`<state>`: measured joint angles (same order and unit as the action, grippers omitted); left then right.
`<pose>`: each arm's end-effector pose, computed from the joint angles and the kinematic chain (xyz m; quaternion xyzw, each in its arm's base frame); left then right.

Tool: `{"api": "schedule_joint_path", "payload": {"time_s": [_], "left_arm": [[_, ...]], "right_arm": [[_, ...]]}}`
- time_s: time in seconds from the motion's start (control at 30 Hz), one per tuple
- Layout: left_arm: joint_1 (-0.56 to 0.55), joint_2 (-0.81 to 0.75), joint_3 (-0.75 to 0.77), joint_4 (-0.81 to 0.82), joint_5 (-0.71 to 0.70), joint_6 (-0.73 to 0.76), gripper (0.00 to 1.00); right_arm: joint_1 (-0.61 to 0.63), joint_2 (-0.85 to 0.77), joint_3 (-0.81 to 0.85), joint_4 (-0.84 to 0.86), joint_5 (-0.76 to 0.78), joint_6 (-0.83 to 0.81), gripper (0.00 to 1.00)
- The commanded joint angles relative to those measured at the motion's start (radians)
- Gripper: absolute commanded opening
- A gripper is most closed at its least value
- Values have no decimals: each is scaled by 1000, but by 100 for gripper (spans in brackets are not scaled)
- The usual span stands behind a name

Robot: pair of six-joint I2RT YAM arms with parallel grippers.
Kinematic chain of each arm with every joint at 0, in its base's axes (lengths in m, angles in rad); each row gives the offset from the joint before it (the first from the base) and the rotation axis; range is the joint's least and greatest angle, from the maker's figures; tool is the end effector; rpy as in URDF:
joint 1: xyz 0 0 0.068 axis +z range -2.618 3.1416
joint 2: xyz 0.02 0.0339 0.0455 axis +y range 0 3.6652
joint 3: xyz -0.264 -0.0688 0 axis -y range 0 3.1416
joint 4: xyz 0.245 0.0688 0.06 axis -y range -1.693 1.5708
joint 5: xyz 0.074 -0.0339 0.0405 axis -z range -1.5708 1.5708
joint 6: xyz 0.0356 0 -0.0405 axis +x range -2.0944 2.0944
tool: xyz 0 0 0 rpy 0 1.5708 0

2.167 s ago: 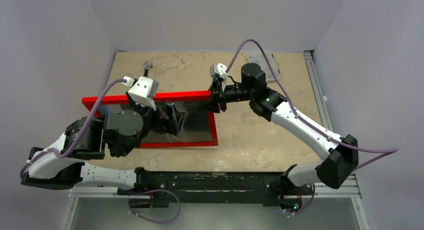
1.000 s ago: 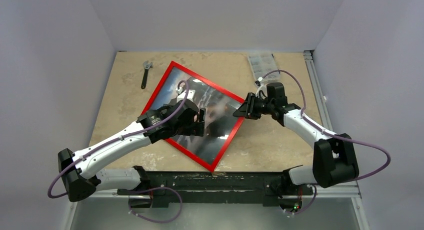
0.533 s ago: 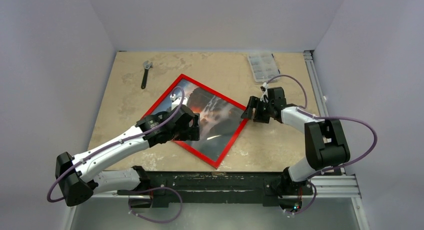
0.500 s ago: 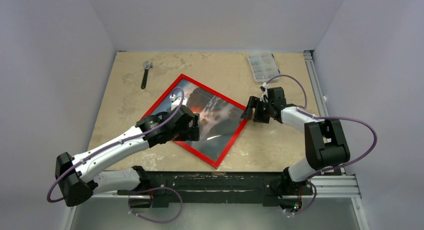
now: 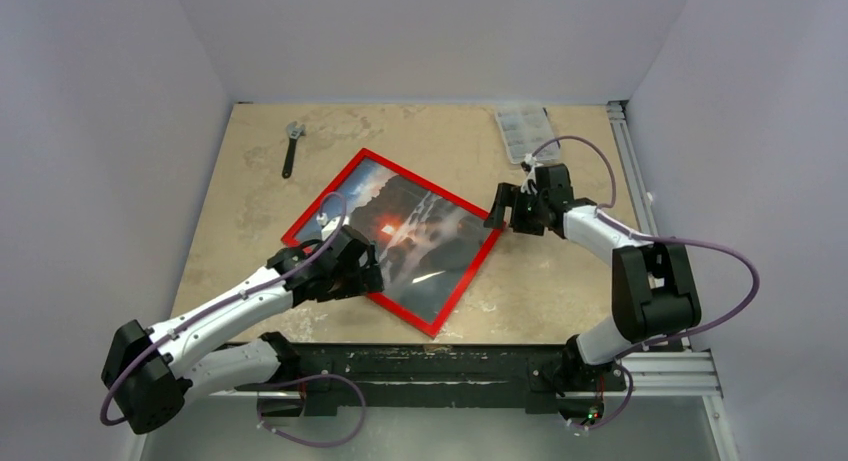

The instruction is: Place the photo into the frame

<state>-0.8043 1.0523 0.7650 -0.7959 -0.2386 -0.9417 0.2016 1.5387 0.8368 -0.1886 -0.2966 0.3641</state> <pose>0.1392 -0.1325 0.2350 -0.0948 0.9593 -0.1094 0.2425 0.2971 0.0713 0.1810 0.0265 0.9333 0.2258 0.2780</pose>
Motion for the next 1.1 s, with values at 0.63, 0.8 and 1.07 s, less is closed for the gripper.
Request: {"api": "schedule_joint_path", "payload": {"time_s": [0.63, 0.8, 1.07], "left_arm": [[388, -167, -425, 524, 370, -200, 94], [395, -53, -353, 539, 359, -166, 93], [395, 127, -257, 595, 440, -89, 93]], "right_arm": [[37, 342, 390, -48, -152, 5, 91], [46, 343, 326, -2, -253, 52, 90], [47, 193, 91, 37, -359, 66, 89]]}}
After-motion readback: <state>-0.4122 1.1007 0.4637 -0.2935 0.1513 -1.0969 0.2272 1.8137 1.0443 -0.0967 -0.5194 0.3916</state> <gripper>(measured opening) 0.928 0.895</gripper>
